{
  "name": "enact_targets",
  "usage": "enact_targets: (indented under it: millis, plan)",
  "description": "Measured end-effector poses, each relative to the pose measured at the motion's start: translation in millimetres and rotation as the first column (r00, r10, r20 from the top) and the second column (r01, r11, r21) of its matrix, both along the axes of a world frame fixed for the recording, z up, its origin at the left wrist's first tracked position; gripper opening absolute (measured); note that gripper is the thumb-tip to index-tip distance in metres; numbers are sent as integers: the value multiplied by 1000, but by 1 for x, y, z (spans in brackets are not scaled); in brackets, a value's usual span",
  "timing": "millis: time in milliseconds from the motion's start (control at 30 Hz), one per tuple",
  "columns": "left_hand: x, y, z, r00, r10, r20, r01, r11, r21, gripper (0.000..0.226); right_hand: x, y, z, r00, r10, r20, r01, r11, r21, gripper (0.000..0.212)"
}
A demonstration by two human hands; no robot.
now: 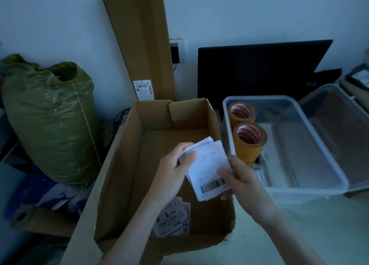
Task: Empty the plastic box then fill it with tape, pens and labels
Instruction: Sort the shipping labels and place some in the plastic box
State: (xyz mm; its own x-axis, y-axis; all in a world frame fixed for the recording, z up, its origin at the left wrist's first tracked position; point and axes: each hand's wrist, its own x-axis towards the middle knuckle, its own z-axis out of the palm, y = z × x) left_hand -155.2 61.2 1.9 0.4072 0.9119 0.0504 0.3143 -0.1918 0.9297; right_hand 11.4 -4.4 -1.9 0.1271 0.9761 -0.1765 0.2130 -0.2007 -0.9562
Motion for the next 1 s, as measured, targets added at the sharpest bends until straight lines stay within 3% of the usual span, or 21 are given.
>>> enact_targets:
  millis: [133, 233, 333, 433, 500, 800, 1000]
  plan:
    - [12, 5, -7, 993, -47, -112, 57, 995, 84, 12, 28, 1, 21, 930, -42, 365, -15, 988, 152, 10]
    - [24, 5, -13, 992, -64, -106, 71, 995, 67, 8, 44, 3, 29, 883, -98, 458, -1, 978, 211, 9]
    - [38, 6, -20, 1000, -19, -21, 19, 1000, 21, 10, 60, 9, 24, 934, -139, 328, 78, 978, 193, 13]
    - [51, 5, -22, 995, 66, 70, -61, 996, -64, 11, 74, 15, 15, 991, -114, 66, 112, 993, 45, 14]
    - [62, 4, -23, 997, 41, 61, -35, 994, -105, 13, 83, 17, 9, 995, -92, -26, 92, 996, -17, 16]
    - [100, 13, -33, 979, -201, -37, 191, 965, -178, 19, 140, 33, -9, 999, -14, 31, 20, 979, -201, 21]
    - [109, 20, -41, 987, -117, -111, 104, 988, -115, 16, 177, 45, -25, 992, 87, 91, -58, 959, -279, 25]
